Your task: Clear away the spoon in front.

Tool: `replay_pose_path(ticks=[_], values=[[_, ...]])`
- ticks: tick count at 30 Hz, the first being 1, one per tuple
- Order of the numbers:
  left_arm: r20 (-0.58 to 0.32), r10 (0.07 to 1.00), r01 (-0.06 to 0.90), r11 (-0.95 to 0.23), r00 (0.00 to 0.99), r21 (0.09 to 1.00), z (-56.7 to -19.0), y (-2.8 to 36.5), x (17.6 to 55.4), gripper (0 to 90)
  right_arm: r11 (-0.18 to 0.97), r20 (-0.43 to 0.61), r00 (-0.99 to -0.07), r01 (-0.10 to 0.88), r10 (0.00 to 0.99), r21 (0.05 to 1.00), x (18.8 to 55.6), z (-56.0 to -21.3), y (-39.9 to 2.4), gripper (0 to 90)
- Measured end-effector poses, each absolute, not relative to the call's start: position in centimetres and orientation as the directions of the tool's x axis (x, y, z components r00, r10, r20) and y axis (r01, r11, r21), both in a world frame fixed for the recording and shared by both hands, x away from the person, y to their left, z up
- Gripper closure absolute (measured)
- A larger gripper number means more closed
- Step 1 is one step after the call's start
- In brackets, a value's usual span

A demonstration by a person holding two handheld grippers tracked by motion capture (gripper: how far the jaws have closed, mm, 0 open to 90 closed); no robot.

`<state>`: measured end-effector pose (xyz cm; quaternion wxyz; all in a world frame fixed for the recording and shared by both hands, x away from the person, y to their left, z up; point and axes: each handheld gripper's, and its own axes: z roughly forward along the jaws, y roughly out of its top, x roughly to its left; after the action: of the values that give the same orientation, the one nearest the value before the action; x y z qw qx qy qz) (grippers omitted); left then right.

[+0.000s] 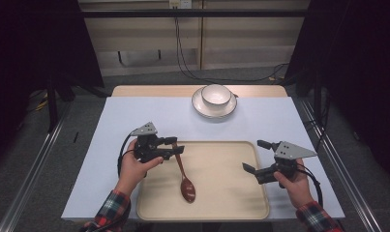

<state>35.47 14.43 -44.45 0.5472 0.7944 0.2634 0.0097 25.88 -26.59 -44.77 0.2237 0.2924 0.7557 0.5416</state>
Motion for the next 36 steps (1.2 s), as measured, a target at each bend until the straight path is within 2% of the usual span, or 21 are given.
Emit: replay_pose_path(ticks=[17, 18, 36], values=[[-0.268, 0.425, 0.397, -0.251, 0.865, 0.883, -44.3, 14.3, 35.5, 42.6, 0.243, -0.027, -0.726, 0.194, 0.688, 0.950, 25.5, -44.6, -26.7, 2.5], [-0.261, 0.428, 0.392, -0.255, 0.866, 0.884, -44.2, 14.3, 35.6, 40.0, 0.246, -0.030, -0.725, 0.194, 0.689, 0.950, 25.5, -44.5, -26.7, 2.5], [-0.230, 0.442, 0.345, -0.199, 0.867, 0.917, -43.2, 15.5, 35.6, 29.2, 0.239, -0.028, -0.721, 0.192, 0.692, 0.952, 25.4, -44.4, -26.7, 2.5]])
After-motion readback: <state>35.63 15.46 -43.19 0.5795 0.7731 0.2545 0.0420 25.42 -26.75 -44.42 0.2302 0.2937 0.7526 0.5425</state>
